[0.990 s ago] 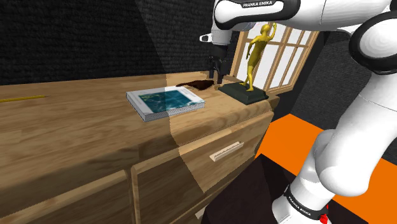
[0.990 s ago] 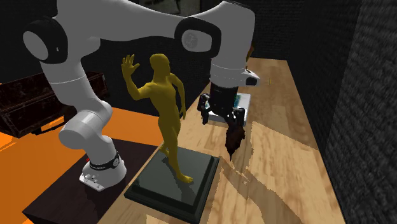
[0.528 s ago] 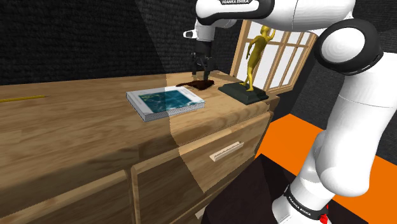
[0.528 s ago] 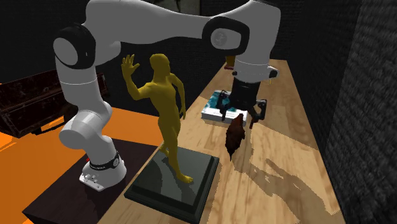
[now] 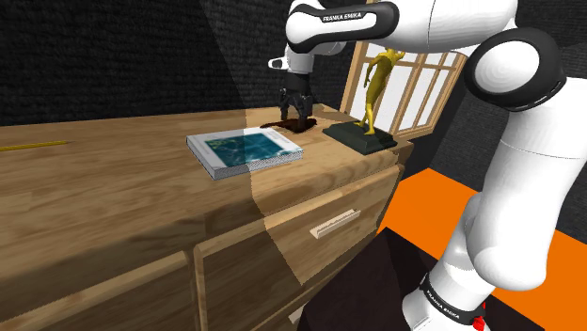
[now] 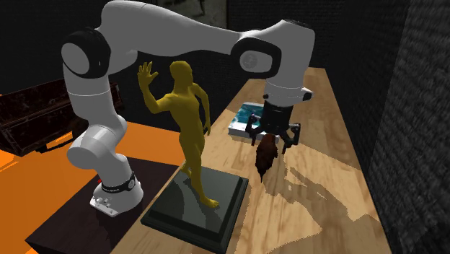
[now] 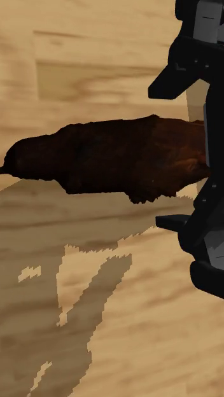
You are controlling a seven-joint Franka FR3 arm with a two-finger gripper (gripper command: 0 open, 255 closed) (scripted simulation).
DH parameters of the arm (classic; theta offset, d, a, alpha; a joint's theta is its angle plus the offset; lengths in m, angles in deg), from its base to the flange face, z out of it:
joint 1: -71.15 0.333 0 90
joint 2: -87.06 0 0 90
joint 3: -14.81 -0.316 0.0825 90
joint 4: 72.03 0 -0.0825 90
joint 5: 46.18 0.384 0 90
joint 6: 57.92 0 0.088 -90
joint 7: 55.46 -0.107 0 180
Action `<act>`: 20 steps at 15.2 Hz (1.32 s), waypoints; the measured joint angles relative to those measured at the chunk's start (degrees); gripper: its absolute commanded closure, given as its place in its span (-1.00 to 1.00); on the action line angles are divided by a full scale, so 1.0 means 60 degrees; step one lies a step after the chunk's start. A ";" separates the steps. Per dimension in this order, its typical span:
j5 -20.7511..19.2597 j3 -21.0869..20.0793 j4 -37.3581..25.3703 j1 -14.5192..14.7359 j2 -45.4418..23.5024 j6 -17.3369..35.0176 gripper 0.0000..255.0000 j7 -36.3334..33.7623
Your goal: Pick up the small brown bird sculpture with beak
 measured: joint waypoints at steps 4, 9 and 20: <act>0.0004 -0.0003 0.0047 0.0002 0.0021 0.0055 1.00 0.0010; 0.0006 -0.0002 0.0051 0.0000 0.0021 0.0067 1.00 0.0013; 0.0017 0.0015 -0.1254 -0.0034 -0.0107 -0.1142 1.00 -0.0007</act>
